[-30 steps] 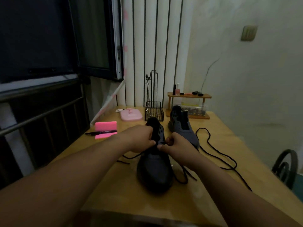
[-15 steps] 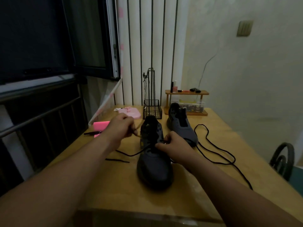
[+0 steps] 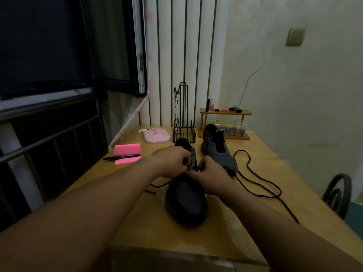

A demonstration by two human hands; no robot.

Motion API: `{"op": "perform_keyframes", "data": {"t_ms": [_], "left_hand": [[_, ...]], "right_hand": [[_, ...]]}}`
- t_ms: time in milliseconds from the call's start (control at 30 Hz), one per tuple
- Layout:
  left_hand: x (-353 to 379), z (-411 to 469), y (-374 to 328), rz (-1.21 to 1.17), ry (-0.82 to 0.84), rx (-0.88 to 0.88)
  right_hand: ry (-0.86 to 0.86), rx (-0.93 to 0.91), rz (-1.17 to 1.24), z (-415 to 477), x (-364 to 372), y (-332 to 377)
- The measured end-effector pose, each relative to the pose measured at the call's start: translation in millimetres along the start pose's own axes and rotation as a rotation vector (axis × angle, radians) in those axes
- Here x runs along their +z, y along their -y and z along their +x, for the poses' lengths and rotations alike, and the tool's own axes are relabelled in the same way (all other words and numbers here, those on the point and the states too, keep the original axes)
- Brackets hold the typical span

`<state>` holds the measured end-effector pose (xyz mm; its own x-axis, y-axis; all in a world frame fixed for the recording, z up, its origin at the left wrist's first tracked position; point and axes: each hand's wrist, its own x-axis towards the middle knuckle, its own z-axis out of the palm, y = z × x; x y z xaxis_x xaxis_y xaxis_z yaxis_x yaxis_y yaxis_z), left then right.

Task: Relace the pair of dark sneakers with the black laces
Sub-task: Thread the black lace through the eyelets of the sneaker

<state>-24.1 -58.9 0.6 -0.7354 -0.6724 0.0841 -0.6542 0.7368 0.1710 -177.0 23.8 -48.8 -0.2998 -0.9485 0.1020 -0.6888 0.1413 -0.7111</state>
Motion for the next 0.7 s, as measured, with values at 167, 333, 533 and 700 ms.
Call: {"op": "perform_keyframes", "data": {"t_ms": [167, 333, 533, 700], "left_hand": [[2, 5, -3, -0.148, -0.003, -0.076], [1, 2, -4, 0.012, -0.107, -0.016], [-40, -6, 44, 0.319, -0.509, -0.089], [-19, -12, 27, -0.276, -0.32, -0.068]], "right_hand": [[-0.006, -0.024, -0.081, 3, -2, 4], [0.03, 0.053, -0.005, 4, -2, 6], [0.033, 0.085, -0.011, 4, 5, 2], [0.111, 0.061, 0.293, -7, -5, -11]]}}
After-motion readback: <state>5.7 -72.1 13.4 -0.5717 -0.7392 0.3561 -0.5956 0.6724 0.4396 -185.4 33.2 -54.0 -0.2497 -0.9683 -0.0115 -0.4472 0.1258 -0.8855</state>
